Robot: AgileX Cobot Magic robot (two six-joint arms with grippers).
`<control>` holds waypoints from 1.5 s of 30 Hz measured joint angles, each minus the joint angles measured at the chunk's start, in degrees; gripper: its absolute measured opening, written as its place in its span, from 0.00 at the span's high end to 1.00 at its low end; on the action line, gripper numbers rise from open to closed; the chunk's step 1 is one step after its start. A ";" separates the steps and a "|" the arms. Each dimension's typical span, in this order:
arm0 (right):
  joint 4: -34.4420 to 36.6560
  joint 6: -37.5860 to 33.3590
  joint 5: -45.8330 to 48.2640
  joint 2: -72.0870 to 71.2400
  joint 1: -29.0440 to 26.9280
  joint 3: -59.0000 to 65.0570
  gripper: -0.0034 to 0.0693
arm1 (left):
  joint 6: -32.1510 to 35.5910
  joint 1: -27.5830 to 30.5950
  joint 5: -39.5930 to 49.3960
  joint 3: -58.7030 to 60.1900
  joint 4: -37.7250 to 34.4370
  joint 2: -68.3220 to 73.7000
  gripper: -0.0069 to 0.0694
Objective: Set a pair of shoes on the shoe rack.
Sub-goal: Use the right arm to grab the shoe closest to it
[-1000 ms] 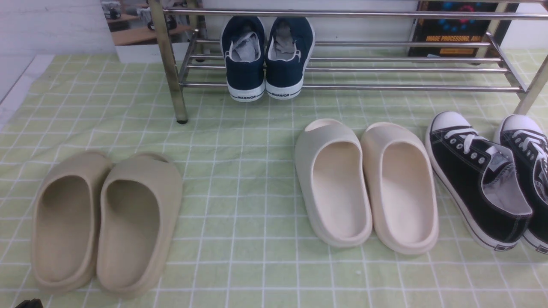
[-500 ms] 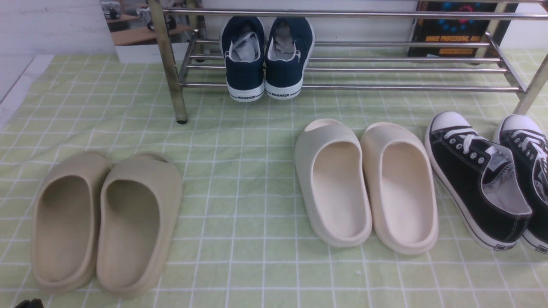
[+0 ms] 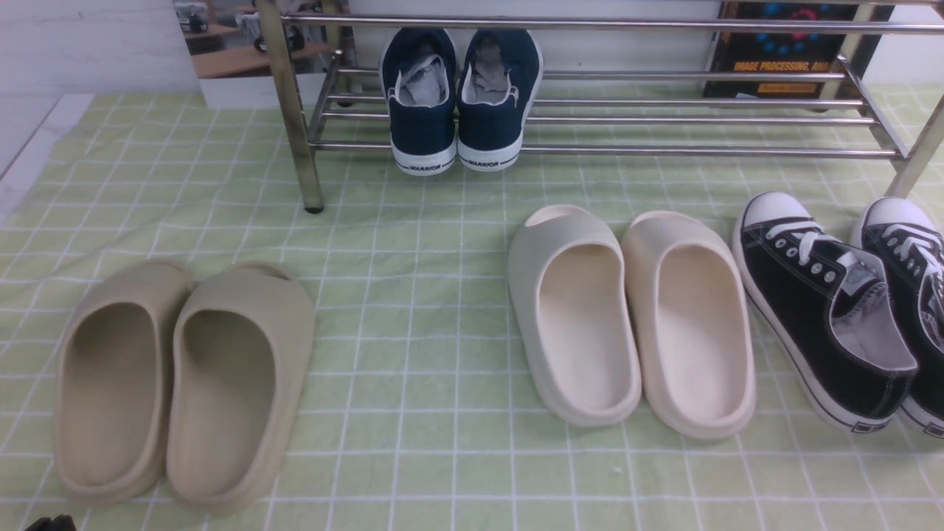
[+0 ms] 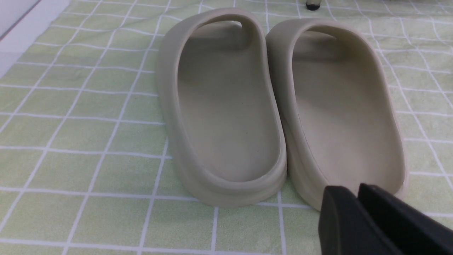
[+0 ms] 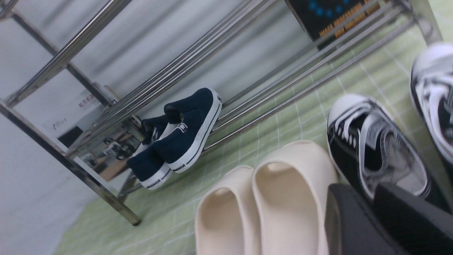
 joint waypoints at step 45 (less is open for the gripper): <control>-31.93 -8.87 38.13 89.28 13.04 -52.16 0.34 | 0.00 0.00 0.00 0.00 0.00 0.00 0.76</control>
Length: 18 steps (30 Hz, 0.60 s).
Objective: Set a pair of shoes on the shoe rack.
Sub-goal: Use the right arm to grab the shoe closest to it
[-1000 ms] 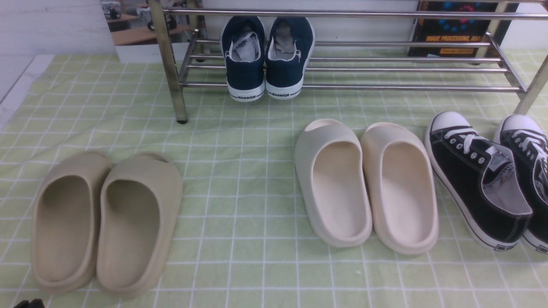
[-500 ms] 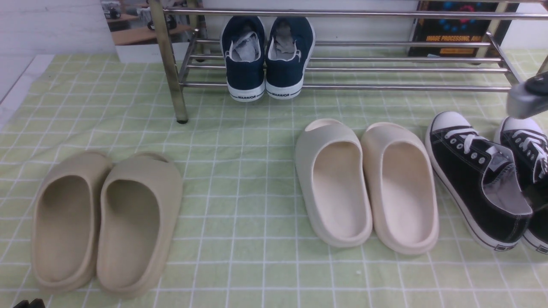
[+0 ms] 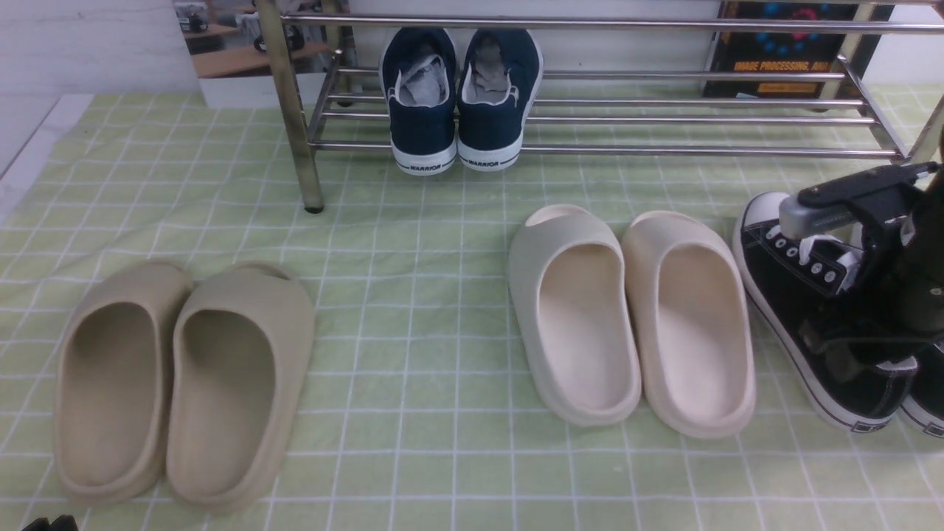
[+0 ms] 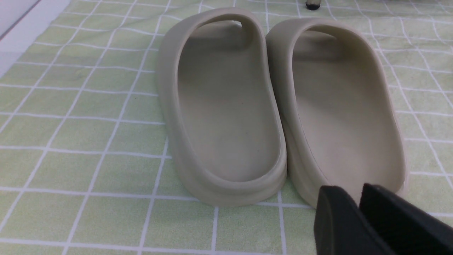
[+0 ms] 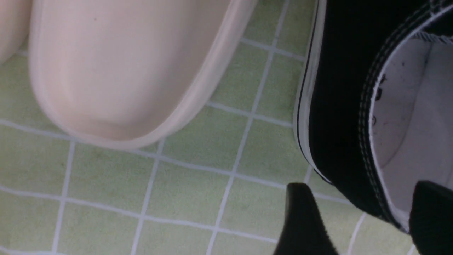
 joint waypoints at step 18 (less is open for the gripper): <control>-2.27 0.00 -2.31 6.17 0.00 -0.61 0.93 | 0.00 0.00 0.04 0.00 0.00 0.00 0.75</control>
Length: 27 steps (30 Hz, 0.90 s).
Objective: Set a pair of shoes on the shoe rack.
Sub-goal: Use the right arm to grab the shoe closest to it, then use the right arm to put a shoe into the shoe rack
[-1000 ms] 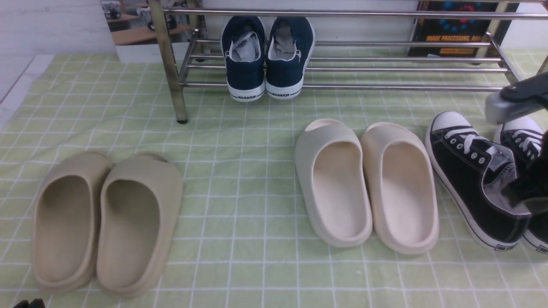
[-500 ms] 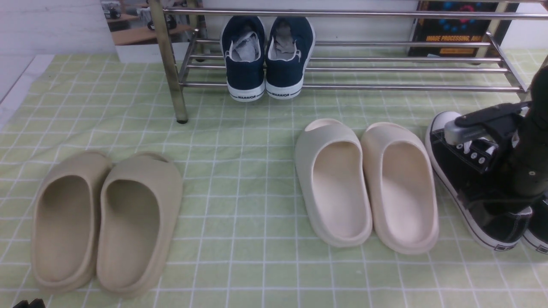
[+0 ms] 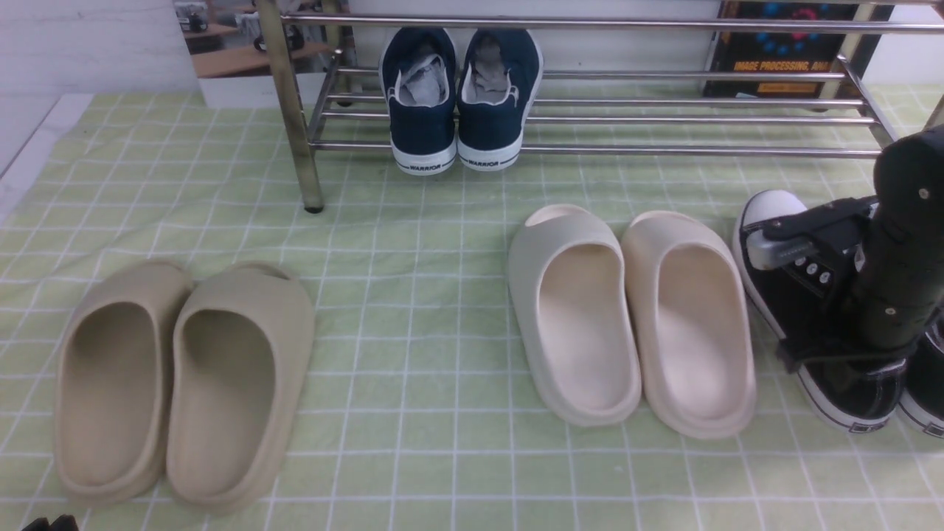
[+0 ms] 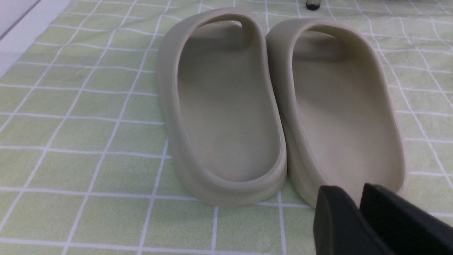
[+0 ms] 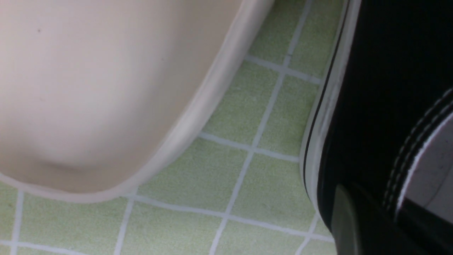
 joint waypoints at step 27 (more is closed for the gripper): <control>7.29 -10.21 13.89 -2.61 0.00 -24.79 0.93 | 0.00 0.00 0.00 0.00 0.00 0.00 0.74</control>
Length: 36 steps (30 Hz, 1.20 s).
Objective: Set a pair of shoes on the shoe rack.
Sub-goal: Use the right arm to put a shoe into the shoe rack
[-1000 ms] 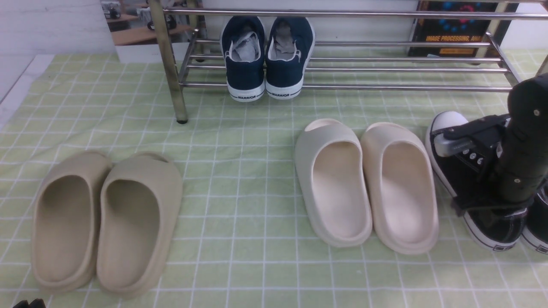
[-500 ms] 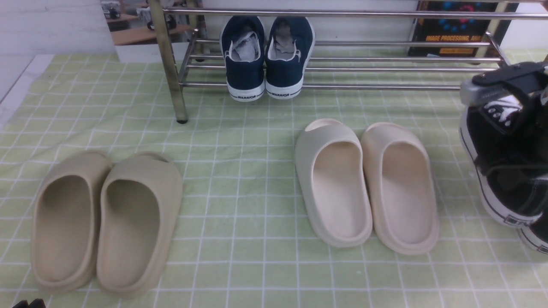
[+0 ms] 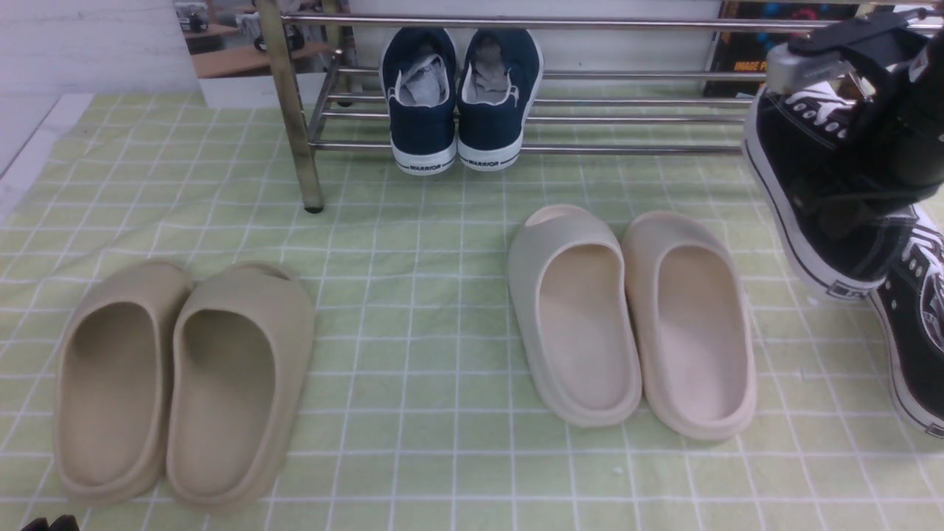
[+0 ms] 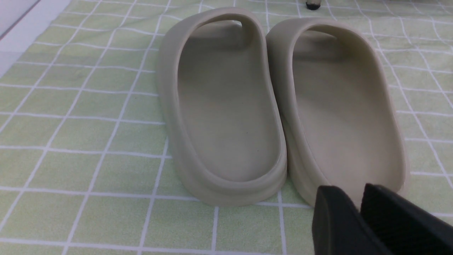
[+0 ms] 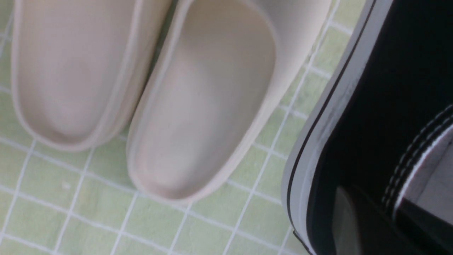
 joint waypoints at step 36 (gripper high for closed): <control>0.88 -5.99 -2.25 32.77 0.07 -38.41 0.93 | 0.00 0.00 0.00 0.00 0.00 0.00 0.70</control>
